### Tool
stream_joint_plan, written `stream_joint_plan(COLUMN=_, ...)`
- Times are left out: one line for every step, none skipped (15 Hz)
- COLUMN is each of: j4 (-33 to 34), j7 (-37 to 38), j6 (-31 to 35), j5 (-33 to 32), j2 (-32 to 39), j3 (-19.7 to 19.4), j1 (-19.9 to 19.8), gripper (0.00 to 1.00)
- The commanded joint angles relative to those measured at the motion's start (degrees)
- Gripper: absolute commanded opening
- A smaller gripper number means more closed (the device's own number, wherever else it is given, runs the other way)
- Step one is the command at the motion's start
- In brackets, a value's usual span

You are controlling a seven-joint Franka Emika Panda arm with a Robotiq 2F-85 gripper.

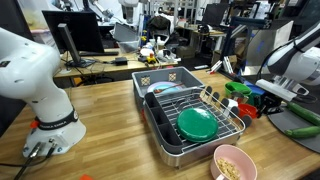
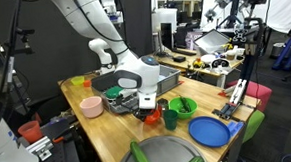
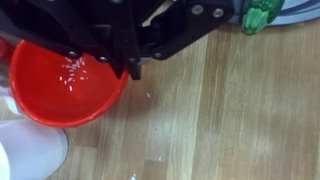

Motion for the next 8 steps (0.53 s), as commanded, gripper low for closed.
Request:
stream_joint_plan(j4=-2.0, j7=-6.7, j6=-7.1, j5=-0.6, j2=-2.8, j3=0.8, j1=-1.5, gripper=0.02)
stream_joint_plan(j4=-2.7, j7=-8.6, j6=-9.3, j5=-1.5, j2=-3.6, j3=0.3, j1=-1.1, gripper=0.02)
stream_joint_plan(j4=-3.8, j7=-9.7, j6=-11.2, j5=-3.2, j2=-4.6, j3=-0.6, j1=-0.2, gripper=0.02)
stream_joint_plan(j4=-5.0, j7=-10.6, j6=-12.8, j5=-5.0, j2=-5.8, j3=-1.4, j1=0.4, gripper=0.02)
stream_joint_plan(j4=-6.1, j7=-11.3, j6=-14.1, j5=-6.9, j2=-7.0, j3=-1.9, j1=0.7, gripper=0.02)
stream_joint_plan(j4=-7.5, j7=-11.4, j6=-14.6, j5=-9.1, j2=-8.3, j3=-2.8, j1=1.3, gripper=0.02)
stream_joint_plan(j4=-8.7, j7=-11.5, j6=-14.9, j5=-11.2, j2=-9.6, j3=-3.5, j1=1.7, gripper=0.02)
stream_joint_plan(j4=-10.0, j7=-11.4, j6=-14.9, j5=-13.2, j2=-11.0, j3=-4.1, j1=2.0, gripper=0.02)
